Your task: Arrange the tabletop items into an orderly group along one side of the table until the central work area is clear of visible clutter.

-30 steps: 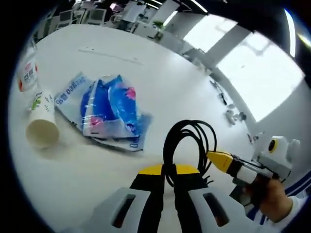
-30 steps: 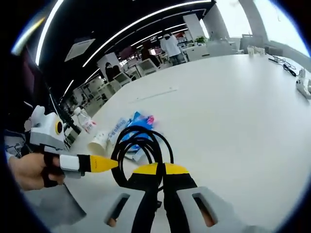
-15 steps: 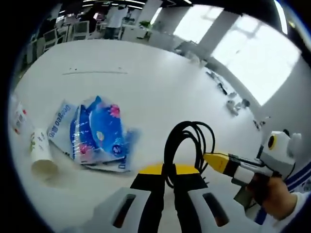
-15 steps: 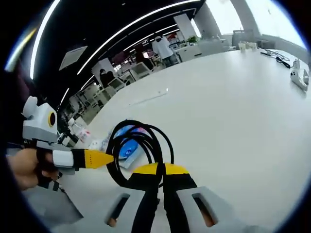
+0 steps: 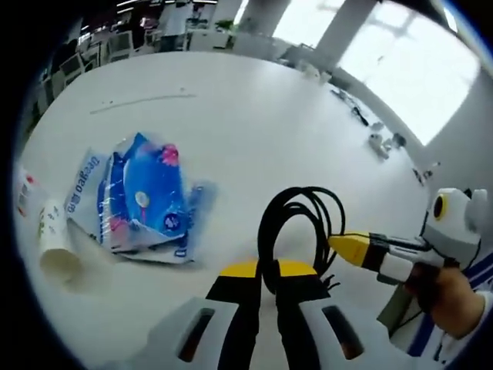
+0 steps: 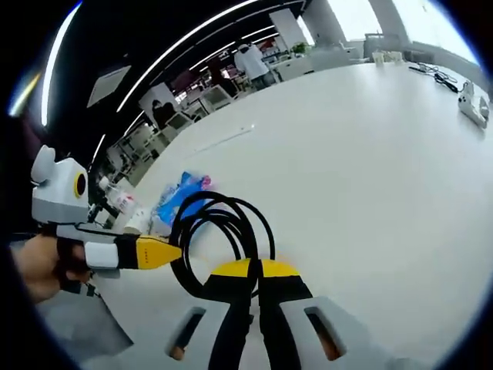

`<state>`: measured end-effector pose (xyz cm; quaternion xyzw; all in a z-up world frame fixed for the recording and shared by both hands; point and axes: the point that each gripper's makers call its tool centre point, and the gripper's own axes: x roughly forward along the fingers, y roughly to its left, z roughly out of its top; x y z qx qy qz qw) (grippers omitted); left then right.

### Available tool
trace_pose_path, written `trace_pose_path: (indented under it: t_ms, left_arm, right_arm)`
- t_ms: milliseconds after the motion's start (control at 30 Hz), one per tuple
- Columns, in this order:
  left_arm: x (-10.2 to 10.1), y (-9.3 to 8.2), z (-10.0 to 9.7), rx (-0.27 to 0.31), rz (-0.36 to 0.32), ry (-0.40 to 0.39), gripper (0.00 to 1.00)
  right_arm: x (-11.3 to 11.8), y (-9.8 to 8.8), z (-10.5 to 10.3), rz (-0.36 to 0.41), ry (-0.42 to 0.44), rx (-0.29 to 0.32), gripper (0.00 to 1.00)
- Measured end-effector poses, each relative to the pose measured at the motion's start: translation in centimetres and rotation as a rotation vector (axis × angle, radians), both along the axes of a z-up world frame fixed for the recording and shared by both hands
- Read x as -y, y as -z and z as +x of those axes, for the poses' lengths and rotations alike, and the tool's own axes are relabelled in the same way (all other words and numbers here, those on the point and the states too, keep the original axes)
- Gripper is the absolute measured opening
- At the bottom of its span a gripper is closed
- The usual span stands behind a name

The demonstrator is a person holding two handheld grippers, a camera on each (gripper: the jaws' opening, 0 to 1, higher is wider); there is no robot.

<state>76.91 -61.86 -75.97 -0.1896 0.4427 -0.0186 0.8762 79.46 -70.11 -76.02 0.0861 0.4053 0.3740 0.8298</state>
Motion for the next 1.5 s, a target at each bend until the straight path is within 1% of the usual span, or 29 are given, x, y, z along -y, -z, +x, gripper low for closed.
trace_pose_path:
  t_ms: [100, 300, 500, 600, 700, 767, 833, 933, 1033, 1167, 1267, 1400, 1500]
  left_arm:
    - [-0.2, 0.8, -0.2, -0.018, 0.018, -0.002, 0.02]
    - [-0.3, 2.1, -0.4, -0.055, 0.022, -0.016, 0.02]
    - [-0.7, 3.0, -0.4, -0.078, 0.026, -0.049, 0.02]
    - [-0.7, 3.3, -0.5, -0.088, 0.027, -0.056, 0.02]
    - [-0.5, 3.5, -0.7, -0.096, 0.026, -0.067, 0.02]
    - [-0.6, 3.7, -0.9, -0.102, 0.03, -0.074, 0.02]
    - [-0.6, 4.0, -1.1, -0.113, 0.021, -0.089, 0.02]
    - [-0.6, 4.3, -1.4, -0.121, 0.028, -0.096, 0.02]
    - [-0.6, 4.5, -1.6, -0.126, 0.036, -0.099, 0.02]
    - [-0.7, 4.7, -1.6, -0.122, 0.038, -0.111, 0.02]
    - [-0.8, 4.7, -1.4, -0.116, 0.055, -0.092, 0.02]
    - [-0.8, 4.8, -1.4, -0.11, 0.05, -0.093, 0.02]
    - [-0.9, 4.8, -1.3, -0.113, 0.053, -0.077, 0.02]
  right_arm:
    - [-0.3, 0.4, -0.2, -0.016, -0.027, -0.008, 0.0]
    - [-0.2, 1.8, -0.7, -0.034, -0.058, -0.049, 0.0]
    - [-0.4, 1.9, -0.5, -0.021, -0.079, -0.066, 0.0]
    - [-0.3, 2.7, 0.1, -0.015, -0.087, -0.093, 0.0]
    - [-0.3, 3.0, 0.0, -0.015, -0.09, -0.122, 0.0]
    - [-0.3, 3.4, 0.0, 0.0, -0.085, -0.165, 0.0]
    - [-0.3, 3.8, 0.2, -0.003, -0.093, -0.162, 0.0]
    - [-0.3, 4.3, 0.1, -0.004, -0.109, -0.165, 0.0]
    - [-0.4, 4.7, 0.2, -0.005, -0.12, -0.158, 0.0]
    - [-0.5, 5.0, 0.4, -0.004, -0.127, -0.165, 0.0]
    - [-0.5, 4.9, 0.2, -0.005, -0.131, -0.163, 0.0]
    - [-0.4, 4.8, 0.0, -0.005, -0.123, -0.153, 0.0]
    - [-0.4, 4.8, -0.2, -0.013, -0.12, -0.154, 0.0]
